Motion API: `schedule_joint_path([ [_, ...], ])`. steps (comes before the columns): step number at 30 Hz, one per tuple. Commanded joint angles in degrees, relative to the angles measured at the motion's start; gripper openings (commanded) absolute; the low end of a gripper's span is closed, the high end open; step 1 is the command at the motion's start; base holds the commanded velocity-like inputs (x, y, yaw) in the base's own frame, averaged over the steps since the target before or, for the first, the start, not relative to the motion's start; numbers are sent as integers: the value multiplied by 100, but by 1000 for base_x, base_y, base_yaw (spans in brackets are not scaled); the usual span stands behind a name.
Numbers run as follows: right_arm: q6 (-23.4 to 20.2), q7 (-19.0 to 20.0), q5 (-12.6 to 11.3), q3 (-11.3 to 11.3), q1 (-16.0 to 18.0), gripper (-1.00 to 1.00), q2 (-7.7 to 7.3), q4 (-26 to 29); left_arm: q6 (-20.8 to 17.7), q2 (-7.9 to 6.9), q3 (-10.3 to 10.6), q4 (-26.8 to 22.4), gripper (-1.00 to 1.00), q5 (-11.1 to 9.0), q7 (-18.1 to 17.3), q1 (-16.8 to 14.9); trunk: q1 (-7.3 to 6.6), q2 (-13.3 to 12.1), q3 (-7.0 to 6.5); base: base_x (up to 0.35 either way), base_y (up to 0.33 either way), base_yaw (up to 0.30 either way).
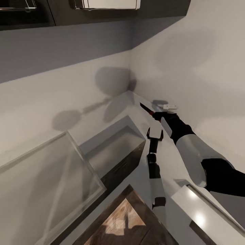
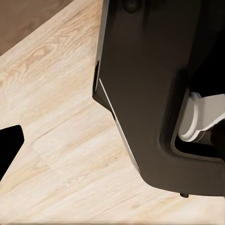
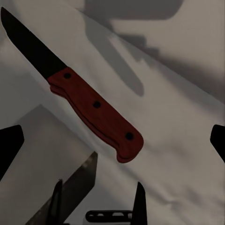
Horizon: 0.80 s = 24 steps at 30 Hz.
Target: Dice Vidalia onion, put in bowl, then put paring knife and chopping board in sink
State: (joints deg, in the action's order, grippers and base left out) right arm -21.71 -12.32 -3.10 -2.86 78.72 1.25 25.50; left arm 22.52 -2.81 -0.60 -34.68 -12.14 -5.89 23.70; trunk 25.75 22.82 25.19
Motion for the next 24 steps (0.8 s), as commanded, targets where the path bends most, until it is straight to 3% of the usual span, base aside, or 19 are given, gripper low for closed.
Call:
schedule_joint_path([
  [1,-20,-36,-33,-31,3,100,-2,7,-2,0,-8,-5,100,-61,-52,3,3,10,18,0,0,0],
  [24,272,159,-24,-24,3,100,-11,9,-2,-1,-9,-4,100,-61,-52,3,3,10,225,0,0,0],
])
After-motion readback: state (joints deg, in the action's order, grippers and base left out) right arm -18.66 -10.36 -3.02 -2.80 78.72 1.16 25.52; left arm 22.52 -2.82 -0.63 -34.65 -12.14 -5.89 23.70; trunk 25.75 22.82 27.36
